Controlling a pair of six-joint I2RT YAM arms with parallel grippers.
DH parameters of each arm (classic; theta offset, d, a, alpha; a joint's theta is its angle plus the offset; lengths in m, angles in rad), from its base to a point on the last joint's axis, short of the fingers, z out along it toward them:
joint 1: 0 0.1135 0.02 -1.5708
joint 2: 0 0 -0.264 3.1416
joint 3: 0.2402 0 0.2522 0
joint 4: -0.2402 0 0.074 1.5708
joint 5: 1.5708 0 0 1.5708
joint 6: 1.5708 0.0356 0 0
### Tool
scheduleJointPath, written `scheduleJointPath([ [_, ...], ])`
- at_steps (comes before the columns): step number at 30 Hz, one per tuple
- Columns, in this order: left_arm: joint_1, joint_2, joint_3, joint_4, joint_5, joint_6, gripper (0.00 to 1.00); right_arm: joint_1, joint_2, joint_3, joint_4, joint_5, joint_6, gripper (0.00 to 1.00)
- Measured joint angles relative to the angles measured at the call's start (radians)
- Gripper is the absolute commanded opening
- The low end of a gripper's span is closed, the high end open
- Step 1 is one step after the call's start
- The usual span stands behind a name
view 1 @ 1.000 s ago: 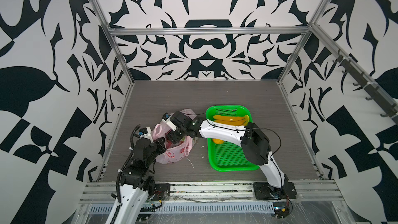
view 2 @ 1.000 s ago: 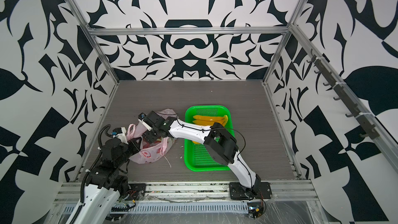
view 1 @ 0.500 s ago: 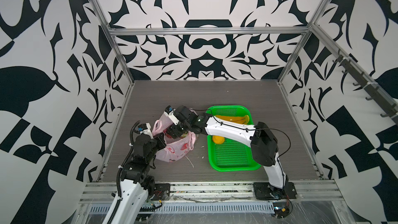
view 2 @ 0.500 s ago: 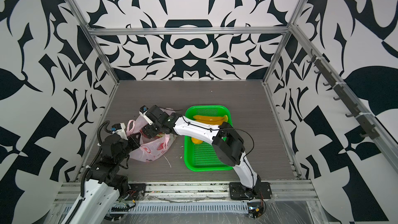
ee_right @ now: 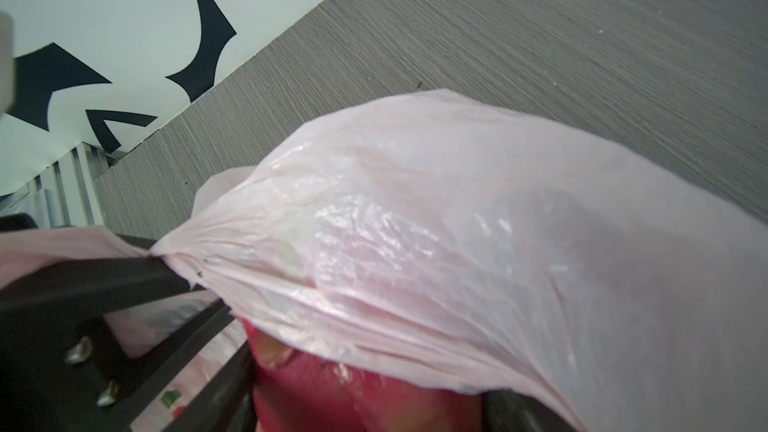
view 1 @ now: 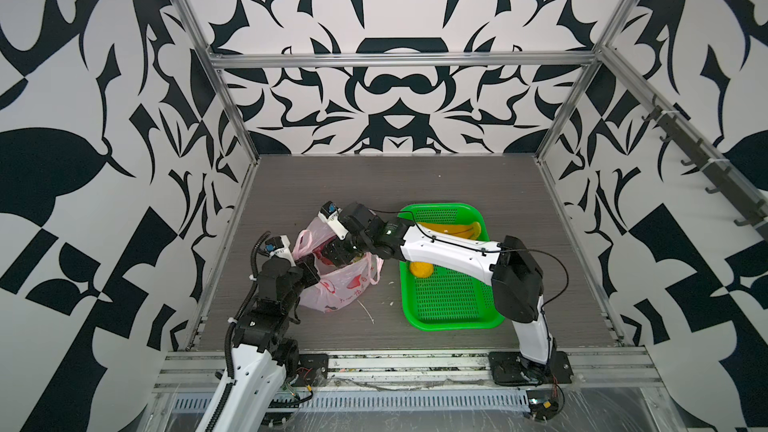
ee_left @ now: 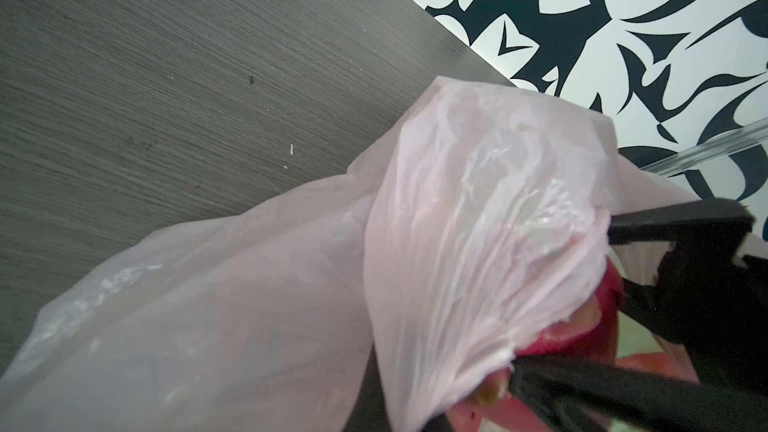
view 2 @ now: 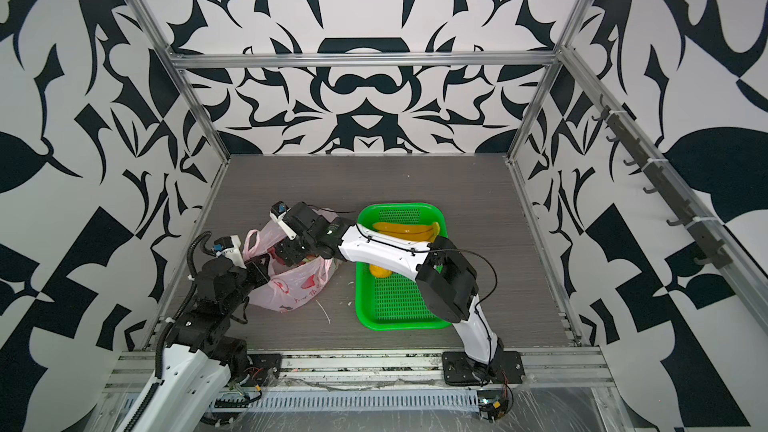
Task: Untie the knot of the plastic bag and take out the fruit
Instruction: 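Work the right gripper deeper around the red dragon fruit inside the bag, then close the right gripper on the red dragon fruit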
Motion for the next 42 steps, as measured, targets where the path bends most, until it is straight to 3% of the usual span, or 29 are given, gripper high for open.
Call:
scheduleJointPath([
  [8, 0.0, 0.012, 0.013, 0.008, -0.016, 0.013, 0.0, 0.0, -0.043, -0.072, 0.018, -0.029, -0.015, 0.51],
  [20, 0.0, 0.147, 0.08, 0.09, -0.025, 0.063, 0.0, 0.007, -0.103, -0.109, 0.024, -0.077, -0.073, 0.51],
  [42, 0.0, 0.177, 0.118, 0.12, -0.028, 0.102, 0.0, 0.011, -0.176, -0.14, 0.052, -0.047, -0.095, 0.51],
])
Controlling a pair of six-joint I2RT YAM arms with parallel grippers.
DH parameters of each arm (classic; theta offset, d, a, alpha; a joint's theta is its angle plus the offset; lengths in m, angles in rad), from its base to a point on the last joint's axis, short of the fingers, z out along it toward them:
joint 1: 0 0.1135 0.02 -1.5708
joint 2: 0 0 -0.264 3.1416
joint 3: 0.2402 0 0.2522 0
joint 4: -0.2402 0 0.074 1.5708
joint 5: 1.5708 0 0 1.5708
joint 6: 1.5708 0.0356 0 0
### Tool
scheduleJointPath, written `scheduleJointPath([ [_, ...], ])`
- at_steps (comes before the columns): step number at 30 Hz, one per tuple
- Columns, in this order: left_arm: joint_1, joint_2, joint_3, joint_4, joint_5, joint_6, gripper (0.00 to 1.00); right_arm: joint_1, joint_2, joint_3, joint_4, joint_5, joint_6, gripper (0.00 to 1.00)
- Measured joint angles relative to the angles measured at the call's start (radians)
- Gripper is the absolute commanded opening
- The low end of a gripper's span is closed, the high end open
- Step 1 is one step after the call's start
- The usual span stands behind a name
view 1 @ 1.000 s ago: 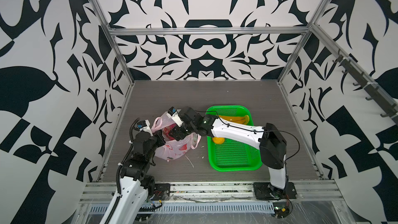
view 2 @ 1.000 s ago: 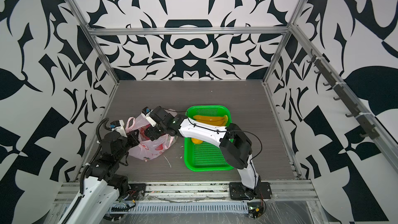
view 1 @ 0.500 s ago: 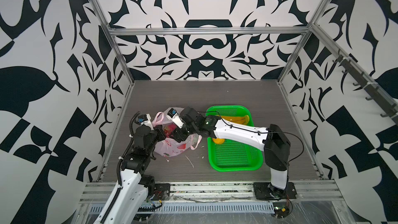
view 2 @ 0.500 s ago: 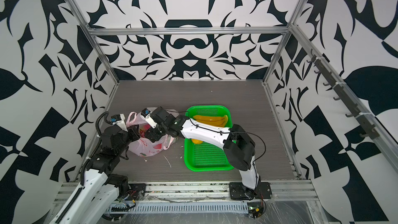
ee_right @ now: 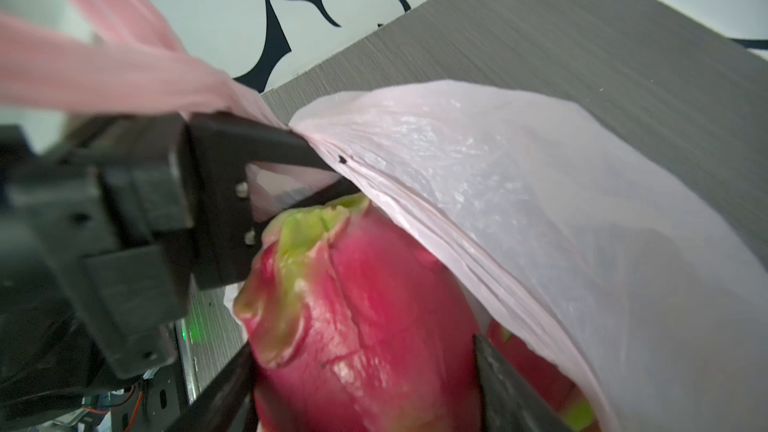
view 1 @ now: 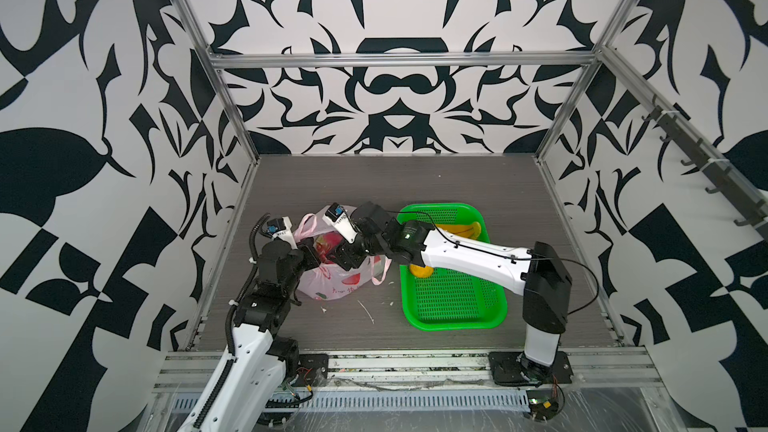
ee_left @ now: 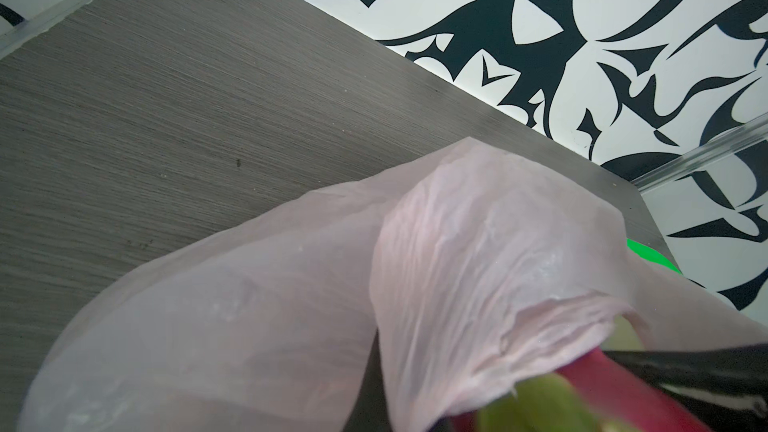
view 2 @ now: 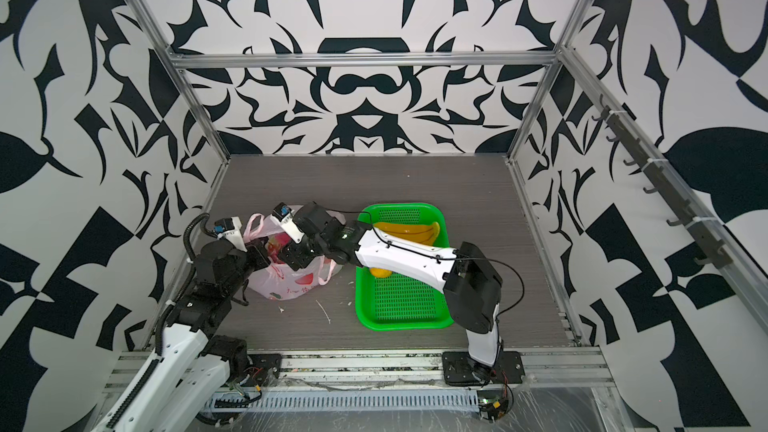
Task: Untie the knot of the plastic bag and take out the fruit
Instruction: 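Close the right gripper on the red dragon fruit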
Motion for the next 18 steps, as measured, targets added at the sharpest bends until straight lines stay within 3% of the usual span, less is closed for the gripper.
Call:
scheduleJointPath([
  [12, 0.0, -0.04, 0.0, -0.005, 0.008, -0.008, 0.0, 0.002, -0.01, 0.0, 0.059, 0.055, 0.012, 0.51],
  [18, 0.0, -0.081, -0.001, -0.02, 0.019, -0.025, 0.18, 0.001, -0.004, 0.013, 0.074, 0.079, 0.03, 0.51],
])
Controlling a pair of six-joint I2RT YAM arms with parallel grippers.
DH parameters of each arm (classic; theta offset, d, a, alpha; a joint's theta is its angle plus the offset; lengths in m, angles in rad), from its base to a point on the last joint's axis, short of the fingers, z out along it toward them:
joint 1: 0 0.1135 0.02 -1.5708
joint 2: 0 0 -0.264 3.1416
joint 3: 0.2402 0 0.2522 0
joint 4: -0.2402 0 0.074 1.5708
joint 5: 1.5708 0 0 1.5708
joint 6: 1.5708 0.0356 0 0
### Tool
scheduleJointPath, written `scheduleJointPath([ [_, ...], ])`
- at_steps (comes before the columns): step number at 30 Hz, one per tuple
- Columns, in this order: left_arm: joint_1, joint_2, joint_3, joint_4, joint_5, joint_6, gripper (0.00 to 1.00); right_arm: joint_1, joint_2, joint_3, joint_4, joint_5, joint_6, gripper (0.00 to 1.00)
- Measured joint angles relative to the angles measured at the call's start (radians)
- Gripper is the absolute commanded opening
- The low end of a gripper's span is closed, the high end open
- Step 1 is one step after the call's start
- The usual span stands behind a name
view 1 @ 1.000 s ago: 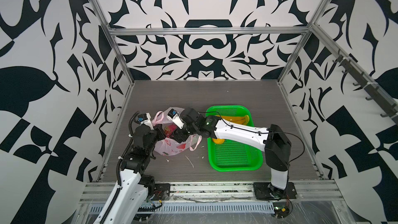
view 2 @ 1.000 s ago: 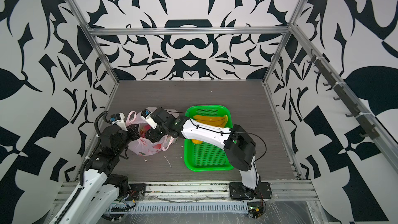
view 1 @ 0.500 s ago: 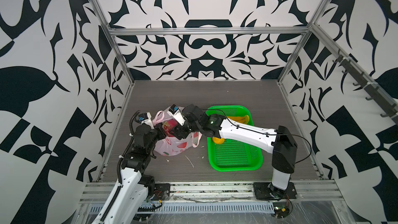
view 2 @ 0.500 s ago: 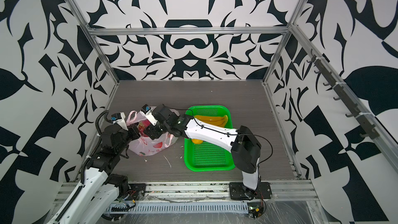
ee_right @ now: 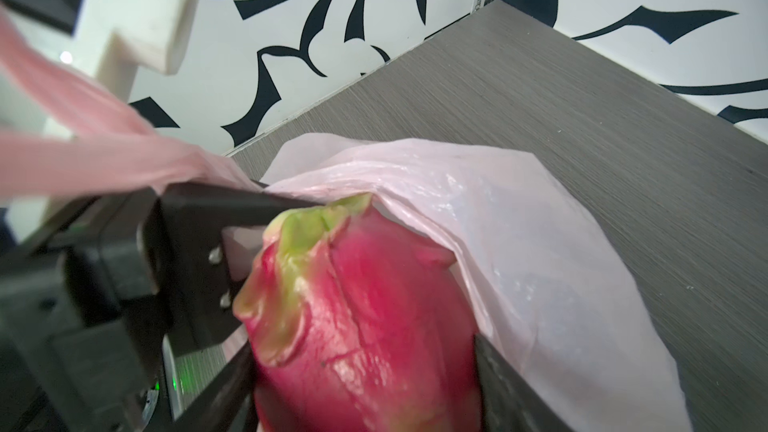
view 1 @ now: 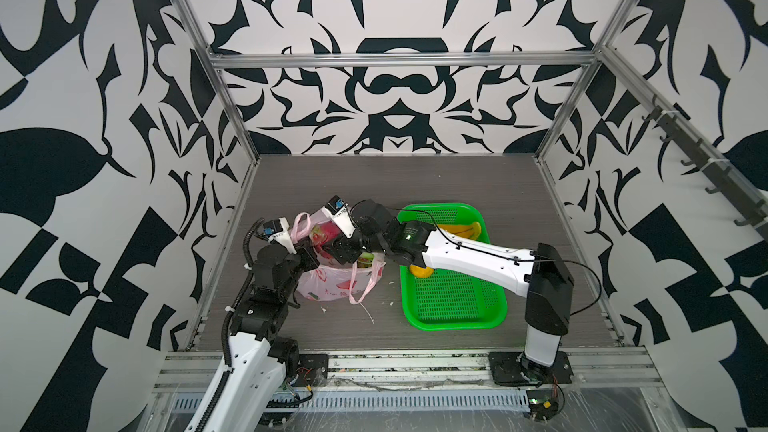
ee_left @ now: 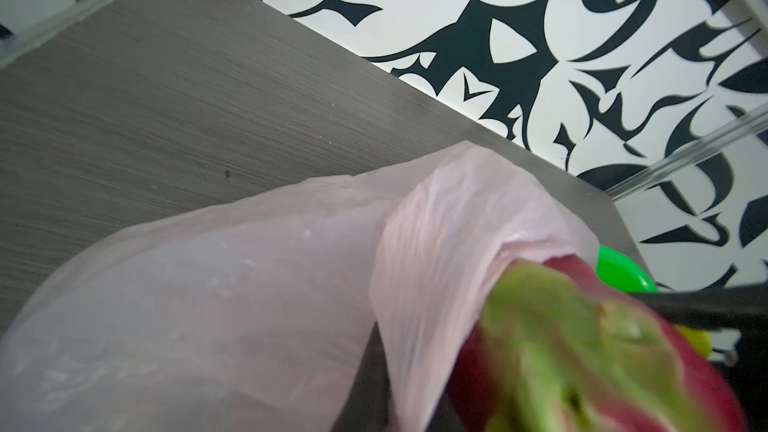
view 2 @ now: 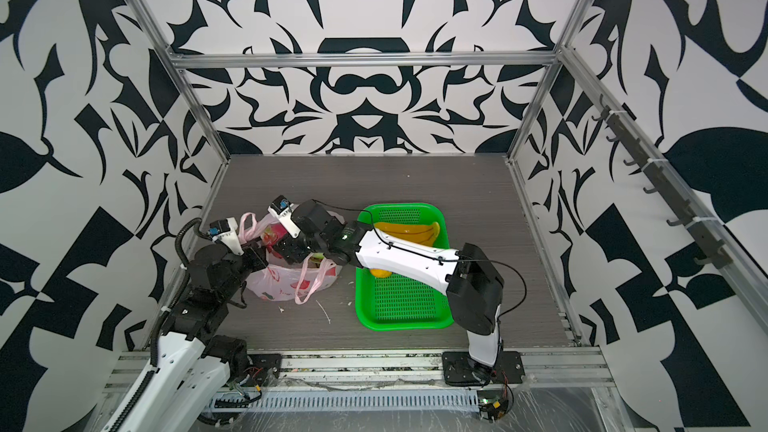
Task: Untie the knot of the plastic bag and take out the fruit
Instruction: 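Close the right gripper on the red dragon fruit, then lift the dragon fruit up out of the bag with the right gripper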
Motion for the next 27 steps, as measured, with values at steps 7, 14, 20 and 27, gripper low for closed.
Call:
scheduleJointPath([
  [7, 0.0, -0.02, 0.0, -0.014, 0.002, -0.009, 0.2, -0.009, 0.017, 0.037, 0.003, 0.009, 0.014, 0.51],
  [14, 0.0, -0.002, -0.003, -0.011, 0.009, -0.012, 0.05, -0.016, 0.022, 0.068, 0.016, -0.005, 0.033, 0.51],
  [20, 0.0, 0.014, -0.033, 0.003, 0.02, -0.013, 0.0, -0.023, 0.022, 0.084, 0.047, -0.04, 0.066, 0.5],
  [27, 0.0, 0.031, -0.034, 0.031, 0.035, -0.013, 0.0, -0.031, 0.022, 0.095, 0.078, -0.076, 0.105, 0.5],
])
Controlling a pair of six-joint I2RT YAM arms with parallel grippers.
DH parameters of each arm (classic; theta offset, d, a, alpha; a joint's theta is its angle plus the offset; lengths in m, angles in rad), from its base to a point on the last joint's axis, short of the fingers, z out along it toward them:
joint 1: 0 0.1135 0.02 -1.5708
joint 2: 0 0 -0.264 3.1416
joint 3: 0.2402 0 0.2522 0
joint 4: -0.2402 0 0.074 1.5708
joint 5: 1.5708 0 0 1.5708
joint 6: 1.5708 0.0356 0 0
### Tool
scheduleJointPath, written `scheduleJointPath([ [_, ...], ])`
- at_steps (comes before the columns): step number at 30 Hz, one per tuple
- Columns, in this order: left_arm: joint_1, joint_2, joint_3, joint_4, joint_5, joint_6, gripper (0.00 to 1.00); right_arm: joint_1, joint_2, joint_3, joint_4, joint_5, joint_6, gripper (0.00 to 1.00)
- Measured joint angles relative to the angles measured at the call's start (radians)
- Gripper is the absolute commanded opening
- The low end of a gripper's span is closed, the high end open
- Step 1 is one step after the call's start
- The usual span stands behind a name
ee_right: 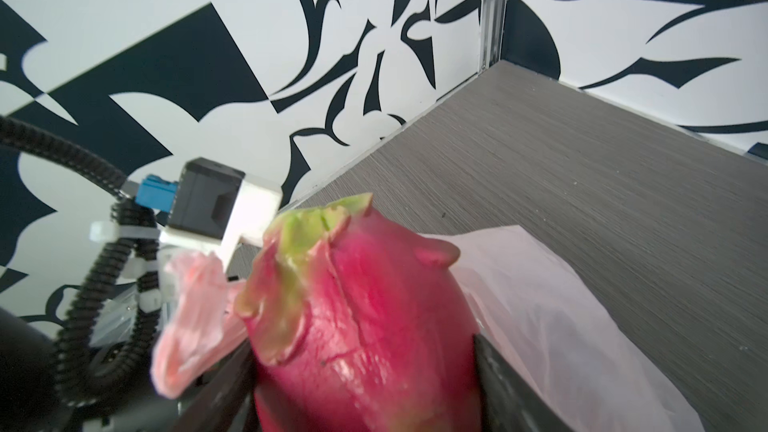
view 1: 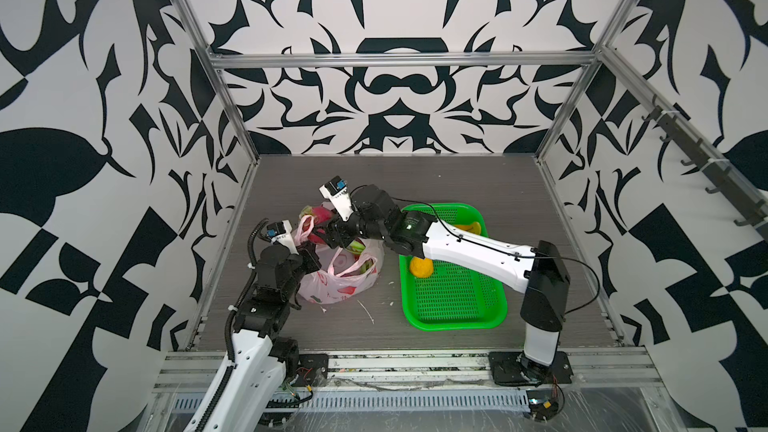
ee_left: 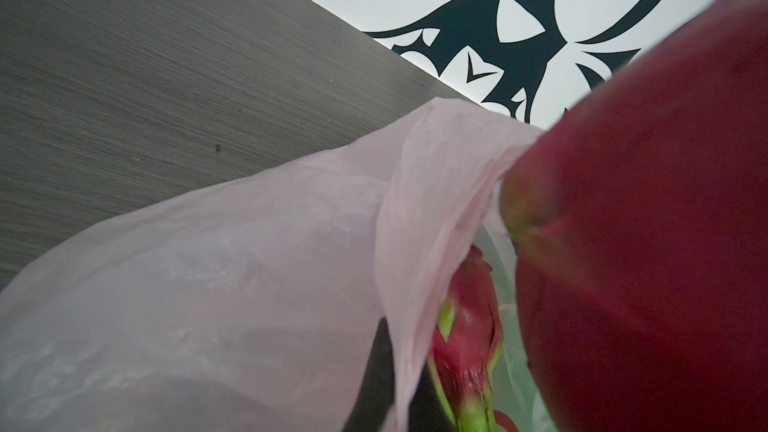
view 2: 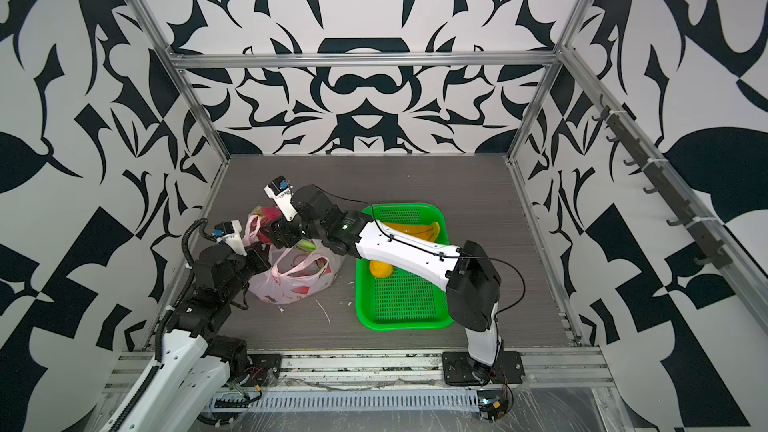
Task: Untie the knot of the plastic bag and take out the fruit
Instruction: 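Lift the dragon fruit up out of the bag with the right gripper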
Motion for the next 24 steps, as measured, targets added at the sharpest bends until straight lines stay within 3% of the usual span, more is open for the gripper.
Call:
scheduleJointPath([
  [24, 0.0, -0.029, -0.016, 0.021, 0.019, 0.0, 0.0, -0.023, 0.059, 0.141, 0.074, 0.031, 0.028, 0.49],
])
